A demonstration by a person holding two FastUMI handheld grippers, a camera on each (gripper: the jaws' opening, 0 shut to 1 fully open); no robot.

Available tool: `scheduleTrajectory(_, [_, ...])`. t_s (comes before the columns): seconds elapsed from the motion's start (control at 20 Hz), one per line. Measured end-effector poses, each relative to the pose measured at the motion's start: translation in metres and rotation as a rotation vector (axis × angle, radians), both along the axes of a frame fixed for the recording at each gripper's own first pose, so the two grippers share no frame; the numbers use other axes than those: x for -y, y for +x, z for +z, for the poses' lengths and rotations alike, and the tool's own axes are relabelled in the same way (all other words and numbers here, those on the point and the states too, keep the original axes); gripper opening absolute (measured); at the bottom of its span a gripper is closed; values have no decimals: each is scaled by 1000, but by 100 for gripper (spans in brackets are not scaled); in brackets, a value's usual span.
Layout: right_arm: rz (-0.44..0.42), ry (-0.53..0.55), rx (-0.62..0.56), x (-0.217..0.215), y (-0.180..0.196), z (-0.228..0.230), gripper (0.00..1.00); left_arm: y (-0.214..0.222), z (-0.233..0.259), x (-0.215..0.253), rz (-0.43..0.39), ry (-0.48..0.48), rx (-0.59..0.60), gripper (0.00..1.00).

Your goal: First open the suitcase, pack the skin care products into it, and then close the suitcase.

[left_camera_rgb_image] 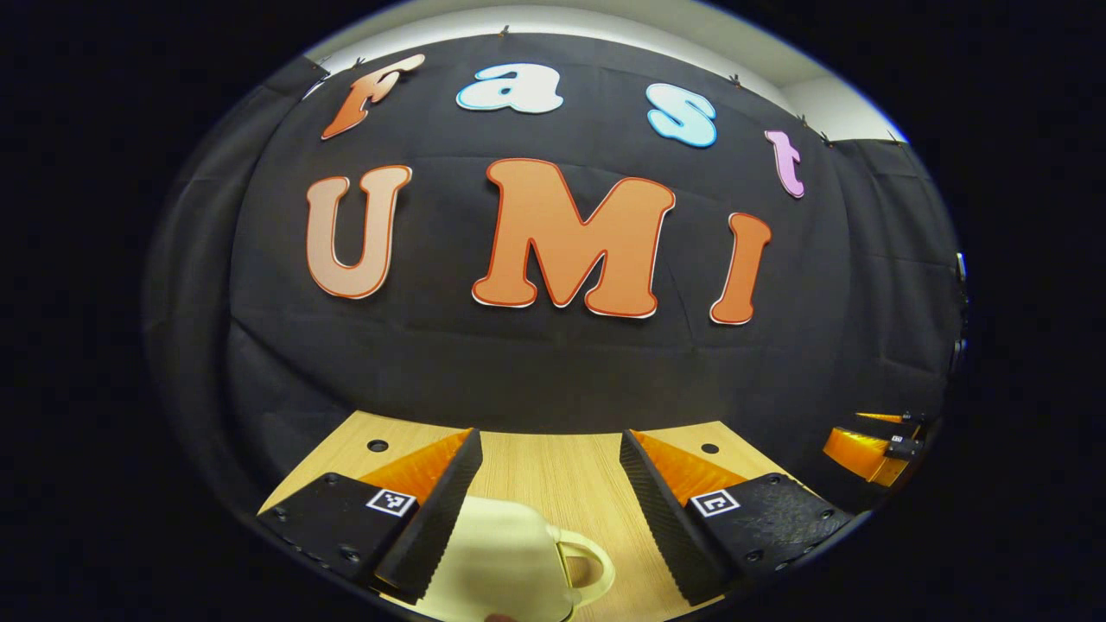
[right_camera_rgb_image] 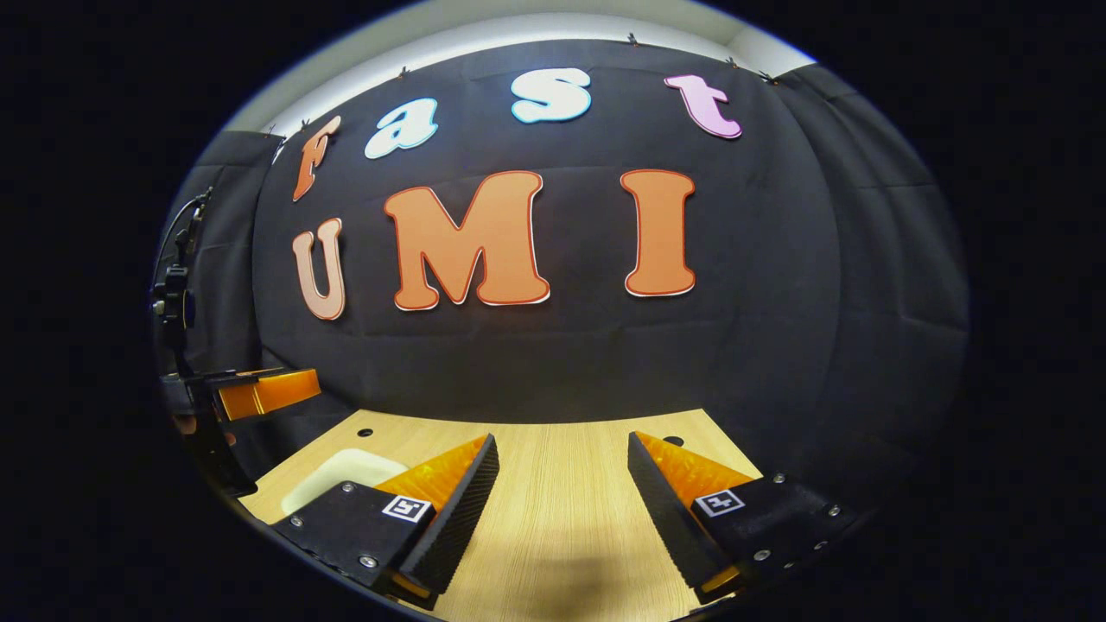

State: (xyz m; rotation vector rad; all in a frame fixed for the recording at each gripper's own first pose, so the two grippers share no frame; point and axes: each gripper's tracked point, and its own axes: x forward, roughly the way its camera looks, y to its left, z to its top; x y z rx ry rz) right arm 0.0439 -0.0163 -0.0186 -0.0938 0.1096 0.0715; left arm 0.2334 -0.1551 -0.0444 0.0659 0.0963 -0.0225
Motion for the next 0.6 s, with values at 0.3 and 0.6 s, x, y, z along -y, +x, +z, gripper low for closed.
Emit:
scheduleTrajectory(0.3, [9, 4, 1, 5, 3, 4, 95, -4, 8, 5, 23, 64, 26, 99])
scheduleTrajectory(0.6, [18, -8, 7, 7, 0, 5, 95, -10, 5, 6, 39, 40, 21, 99])
